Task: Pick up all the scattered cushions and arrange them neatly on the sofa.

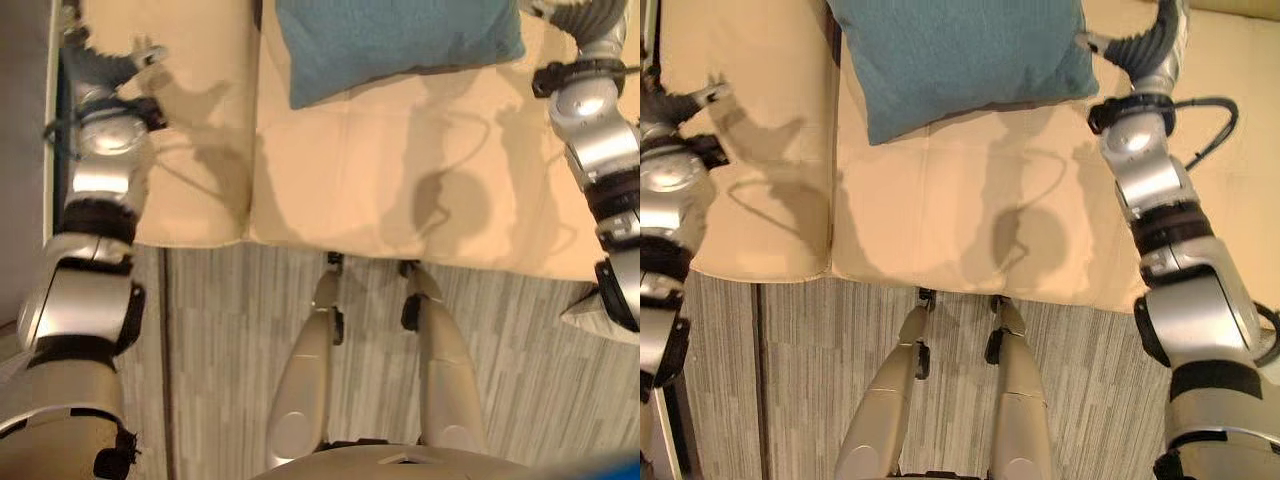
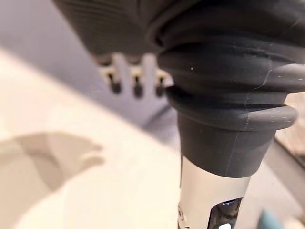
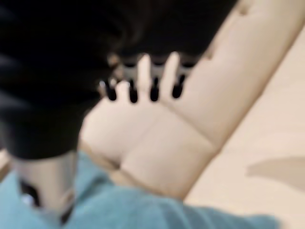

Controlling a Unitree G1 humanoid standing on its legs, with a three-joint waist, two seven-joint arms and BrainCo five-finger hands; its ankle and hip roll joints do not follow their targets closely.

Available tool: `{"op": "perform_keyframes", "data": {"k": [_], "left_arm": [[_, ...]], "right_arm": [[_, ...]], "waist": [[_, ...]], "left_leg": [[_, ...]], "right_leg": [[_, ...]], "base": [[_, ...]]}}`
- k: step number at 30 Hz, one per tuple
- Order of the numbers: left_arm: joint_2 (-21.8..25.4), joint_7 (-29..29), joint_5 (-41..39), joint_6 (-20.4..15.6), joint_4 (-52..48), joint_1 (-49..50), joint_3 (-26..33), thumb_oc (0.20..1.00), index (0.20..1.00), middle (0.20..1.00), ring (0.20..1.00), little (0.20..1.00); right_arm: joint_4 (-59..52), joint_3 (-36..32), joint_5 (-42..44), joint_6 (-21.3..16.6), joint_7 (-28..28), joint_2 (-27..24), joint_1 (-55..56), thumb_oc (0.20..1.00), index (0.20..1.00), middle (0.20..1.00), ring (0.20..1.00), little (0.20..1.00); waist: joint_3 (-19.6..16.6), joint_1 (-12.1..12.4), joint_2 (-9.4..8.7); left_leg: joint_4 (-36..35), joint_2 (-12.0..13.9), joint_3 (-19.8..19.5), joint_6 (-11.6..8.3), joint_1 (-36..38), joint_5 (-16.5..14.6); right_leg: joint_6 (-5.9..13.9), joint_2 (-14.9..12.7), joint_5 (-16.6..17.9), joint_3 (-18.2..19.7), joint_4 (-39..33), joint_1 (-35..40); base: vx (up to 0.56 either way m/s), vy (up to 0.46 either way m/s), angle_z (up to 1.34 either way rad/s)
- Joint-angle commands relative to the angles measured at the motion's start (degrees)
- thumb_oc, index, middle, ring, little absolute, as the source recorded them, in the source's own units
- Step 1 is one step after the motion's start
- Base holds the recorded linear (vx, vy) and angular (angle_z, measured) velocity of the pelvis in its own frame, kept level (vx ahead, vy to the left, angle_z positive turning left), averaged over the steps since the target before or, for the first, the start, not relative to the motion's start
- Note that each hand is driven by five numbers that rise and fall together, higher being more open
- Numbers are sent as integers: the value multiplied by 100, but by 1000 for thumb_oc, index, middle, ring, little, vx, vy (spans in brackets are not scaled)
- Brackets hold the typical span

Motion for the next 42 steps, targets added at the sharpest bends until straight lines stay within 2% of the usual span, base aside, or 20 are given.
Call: {"op": "perform_keyframes", "data": {"k": [1,6,7,8,9,12,13,19,24,25,27,31,37,42], "left_arm": [[-295,-28,221,-364,-432,405,69,1000,1000,1000,1000,1000],[-642,-106,582,-425,-1496,1901,610,1000,1000,1000,1000,1000],[-841,-157,633,-457,-1647,2165,679,1000,1000,1000,1000,1000],[-910,-210,679,-482,-1786,2336,675,1000,1000,1000,1000,1000],[-1272,-266,790,-519,-2115,2791,641,1000,1000,1000,1000,1000],[-1344,-280,831,-521,-2142,2918,622,1000,1000,1000,1000,1000],[-1708,-364,951,-527,-2376,3266,487,1000,1000,1000,1000,1000],[-2030,-615,1121,-495,-2745,3933,120,1000,1000,1000,1000,1000],[-2075,-916,743,-582,-3165,4540,-71,1000,1000,1000,1000,1000],[-1988,-1045,554,-652,-3404,4762,-134,1000,1000,1000,1000,1000],[-1967,-1116,403,-673,-3524,4892,-151,1000,1000,1000,1000,1000],[-1631,-1393,207,-753,-3836,5328,-256,1000,1000,1000,1000,1000],[-1635,-1374,-104,-812,-3750,5468,-241,1000,1000,1000,1000,1000],[-1747,-1274,-158,-822,-3657,5257,-397,1000,1000,1000,1000,1000]], "right_arm": [[-313,-192,-117,-337,147,21,559,1000,1000,1000,1000,1000],[-547,-554,-79,-404,528,-28,1431,1000,1000,1000,1000,1000],[-562,-606,-88,-407,579,-8,1581,1000,1000,1000,1000,1000],[-551,-659,-20,-454,638,22,1636,1000,1000,1000,1000,1000],[-508,-742,-58,-453,654,112,1797,1000,1000,1000,1000,1000],[-483,-772,-58,-464,658,137,1837,1000,1000,1000,1000,1000],[-404,-798,-92,-478,671,290,1919,1000,1000,1000,1000,1000],[-1,-785,11,-505,722,498,1846,1000,1000,1000,1000,1000],[461,-726,234,-559,682,568,1477,1000,1000,1000,1000,1000],[685,-626,309,-580,646,499,1218,1000,1000,1000,1000,1000],[789,-580,321,-595,605,454,1093,1000,1000,1000,1000,1000],[1076,-396,181,-635,250,145,552,1000,1000,1000,1000,1000],[1130,-98,-208,-593,-142,-47,77,1000,1000,1000,1000,1000],[987,45,-482,-504,-385,-52,-123,1000,1000,1000,1000,1000]], "waist": [[-388,-65,-146],[-305,0,-263],[-295,24,-278],[-273,41,-284],[-246,97,-281],[-236,102,-279],[-200,169,-275],[-26,391,-279],[56,638,-219],[83,758,-185],[95,809,-158],[165,1032,3],[204,1132,71],[230,1068,89]], "left_leg": [[-137,91,43,-253,545,-353],[-137,68,129,-186,834,-411],[-137,63,131,-181,873,-410],[-137,55,138,-184,894,-395],[-137,37,120,-169,985,-398],[-137,36,128,-167,1026,-404],[-121,26,117,-143,1109,-410],[-43,14,39,-108,1250,-427],[-67,25,-17,-118,1222,-387],[-84,25,-52,-128,1174,-360],[-91,31,-68,-134,1135,-347],[-137,18,-194,-161,931,-289],[-137,-5,-281,-195,712,-236],[-137,-29,-377,-232,606,-223]], "right_leg": [[740,-88,205,-84,-1058,818],[759,-71,343,-68,-1402,1228],[755,-76,348,-75,-1457,1307],[764,-91,362,-89,-1477,1333],[754,-113,356,-110,-1506,1441],[751,-123,353,-116,-1503,1475],[730,-145,319,-137,-1453,1551],[687,-181,239,-238,-1373,1756],[695,-174,227,-333,-1365,1751],[693,-167,220,-371,-1365,1717],[693,-165,211,-397,-1362,1687],[705,-156,197,-457,-1342,1484],[715,-141,223,-491,-1345,1311],[714,-148,211,-527,-1316,1230]], "base": [[0,0,0],[-27,-7,-9],[-34,-21,-14],[-33,-44,-5],[-22,-30,3],[-5,-10,6],[0,0,0],[2,-35,6],[8,-41,14],[15,-35,17],[20,-26,8],[21,-15,11],[11,2,8],[23,8,4]]}}
